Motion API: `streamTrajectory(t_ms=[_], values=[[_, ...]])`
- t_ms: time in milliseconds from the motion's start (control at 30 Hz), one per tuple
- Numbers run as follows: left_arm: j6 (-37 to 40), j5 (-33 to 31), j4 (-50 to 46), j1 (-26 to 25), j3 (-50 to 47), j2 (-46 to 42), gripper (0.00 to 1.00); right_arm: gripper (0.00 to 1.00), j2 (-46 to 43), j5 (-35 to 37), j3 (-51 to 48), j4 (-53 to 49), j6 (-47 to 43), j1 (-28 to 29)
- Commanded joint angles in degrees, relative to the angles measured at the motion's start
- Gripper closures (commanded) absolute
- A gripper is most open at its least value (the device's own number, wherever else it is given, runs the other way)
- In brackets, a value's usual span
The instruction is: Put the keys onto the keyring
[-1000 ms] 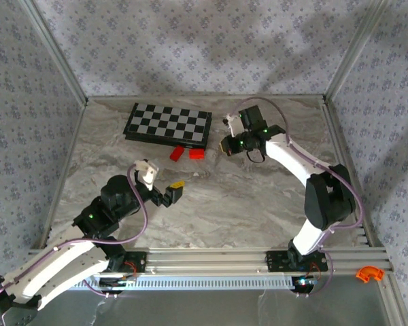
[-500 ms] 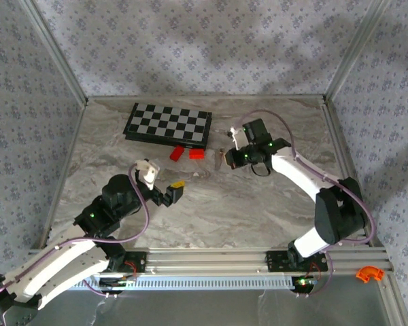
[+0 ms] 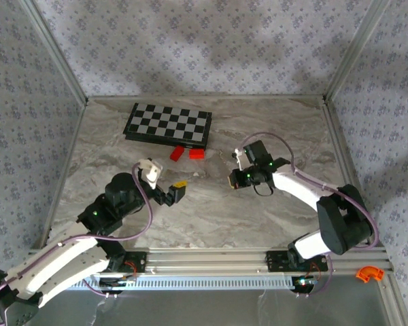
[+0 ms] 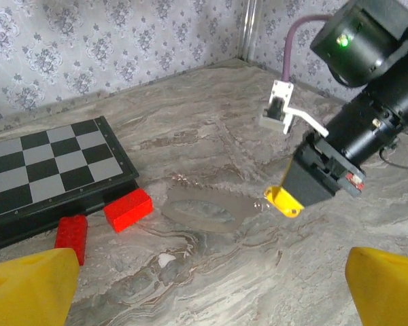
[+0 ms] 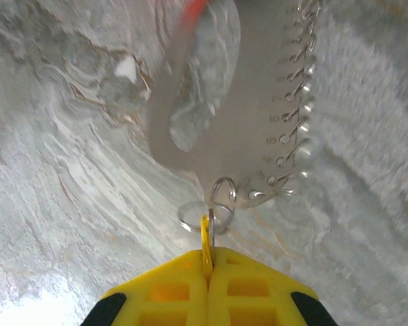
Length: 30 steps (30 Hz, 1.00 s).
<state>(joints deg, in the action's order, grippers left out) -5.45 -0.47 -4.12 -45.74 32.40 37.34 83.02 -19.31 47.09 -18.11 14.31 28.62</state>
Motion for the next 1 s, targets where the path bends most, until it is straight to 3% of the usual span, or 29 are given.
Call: streamTrajectory(t_ms=[0,967], values=[[-0.03,1.26,2.01,0.43,0.48,0.27,0.00,1.00,0.43,-1.03,-2.32,4.07,3.86,0.81],[0.19,0.29,7.99,0.41,-0.94,5.46,0.00,0.97,1.00,-0.56,-13.08,6.57,10.23,9.10]])
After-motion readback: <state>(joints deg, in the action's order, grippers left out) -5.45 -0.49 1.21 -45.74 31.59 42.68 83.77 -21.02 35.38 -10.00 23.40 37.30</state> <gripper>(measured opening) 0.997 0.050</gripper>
